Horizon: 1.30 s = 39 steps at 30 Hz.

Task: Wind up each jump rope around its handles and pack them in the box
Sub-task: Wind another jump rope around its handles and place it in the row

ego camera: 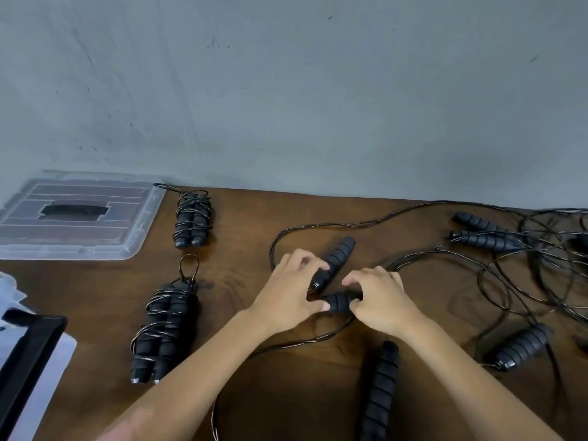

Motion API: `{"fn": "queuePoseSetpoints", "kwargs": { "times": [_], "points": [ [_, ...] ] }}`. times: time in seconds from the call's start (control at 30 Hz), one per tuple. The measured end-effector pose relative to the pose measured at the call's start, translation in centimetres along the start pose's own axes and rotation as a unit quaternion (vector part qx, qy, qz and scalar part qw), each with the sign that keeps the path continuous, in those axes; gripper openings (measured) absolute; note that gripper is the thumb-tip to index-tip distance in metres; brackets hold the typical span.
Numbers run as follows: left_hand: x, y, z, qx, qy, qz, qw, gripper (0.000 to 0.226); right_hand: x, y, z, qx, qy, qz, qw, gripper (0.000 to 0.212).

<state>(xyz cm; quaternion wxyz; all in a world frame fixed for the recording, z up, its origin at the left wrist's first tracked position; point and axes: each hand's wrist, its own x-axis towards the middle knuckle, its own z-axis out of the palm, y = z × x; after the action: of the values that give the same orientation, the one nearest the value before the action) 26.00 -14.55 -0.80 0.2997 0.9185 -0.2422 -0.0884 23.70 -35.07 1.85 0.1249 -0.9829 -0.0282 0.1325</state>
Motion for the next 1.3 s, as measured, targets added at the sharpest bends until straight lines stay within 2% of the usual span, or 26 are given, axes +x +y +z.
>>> {"fn": "queuePoseSetpoints", "kwargs": {
  "times": [0.07,0.1,0.2,0.3,0.4,0.57,0.67,0.73,0.77,0.9,0.97,1.07,1.2,1.3],
  "points": [
    [1.2,0.3,0.3,0.016,-0.072,-0.001,0.997,0.079,-0.2,0.3,0.0,-0.005,-0.008,0.013,1.0,0.037],
    [1.7,0.5,0.7,0.031,-0.104,0.013,0.994,0.08,-0.3,0.4,0.0,0.001,-0.002,0.021,1.0,0.035],
    [2.7,0.7,2.4,0.075,-0.139,0.055,0.986,0.065,-0.8,0.9,0.3,0.013,0.036,0.038,0.999,0.03],
    [3.5,0.8,3.3,0.117,-0.108,0.044,0.986,0.048,-1.2,1.7,0.8,0.021,0.071,0.056,0.996,0.03],
    [4.0,0.7,3.2,0.112,-0.092,0.013,0.989,0.056,-1.5,2.6,1.1,0.047,0.109,0.083,0.99,0.031],
    [4.3,0.1,2.6,0.058,-0.022,-0.029,0.998,0.047,-1.9,3.1,1.7,0.18,0.187,0.114,0.959,0.031],
    [4.4,0.1,1.6,-0.046,0.022,-0.091,0.995,0.037,-1.9,2.9,1.7,0.248,0.19,0.127,0.941,0.034],
    [4.3,0.2,0.5,-0.192,0.029,-0.148,0.97,0.029,-1.9,2.6,1.5,0.291,0.189,0.124,0.93,0.032],
    [4.1,0.3,-0.1,-0.279,0.021,-0.165,0.946,0.028,-2.0,2.4,1.3,0.313,0.187,0.12,0.923,0.031],
    [3.0,1.8,-3.2,-0.551,-0.007,-0.159,0.819,0.025,-2.2,0.7,-0.5,0.396,0.188,0.093,0.894,0.024],
    [2.3,3.1,-5.1,-0.598,-0.02,-0.139,0.789,0.026,-2.1,-0.2,-1.8,0.425,0.194,0.073,0.881,0.023],
    [0.8,5.3,-7.4,-0.623,-0.049,-0.103,0.774,0.029,-2.5,-2.0,-4.0,0.477,0.201,0.042,0.855,0.025],
    [-1.2,8.7,-9.3,-0.667,-0.074,-0.069,0.738,0.046,-3.9,-4.0,-7.6,0.566,0.204,-0.006,0.798,0.034],
    [-2.5,11.0,-9.8,-0.684,-0.103,-0.039,0.721,0.048,-5.1,-4.5,-9.8,0.596,0.206,-0.03,0.776,0.041]
  ]
}}
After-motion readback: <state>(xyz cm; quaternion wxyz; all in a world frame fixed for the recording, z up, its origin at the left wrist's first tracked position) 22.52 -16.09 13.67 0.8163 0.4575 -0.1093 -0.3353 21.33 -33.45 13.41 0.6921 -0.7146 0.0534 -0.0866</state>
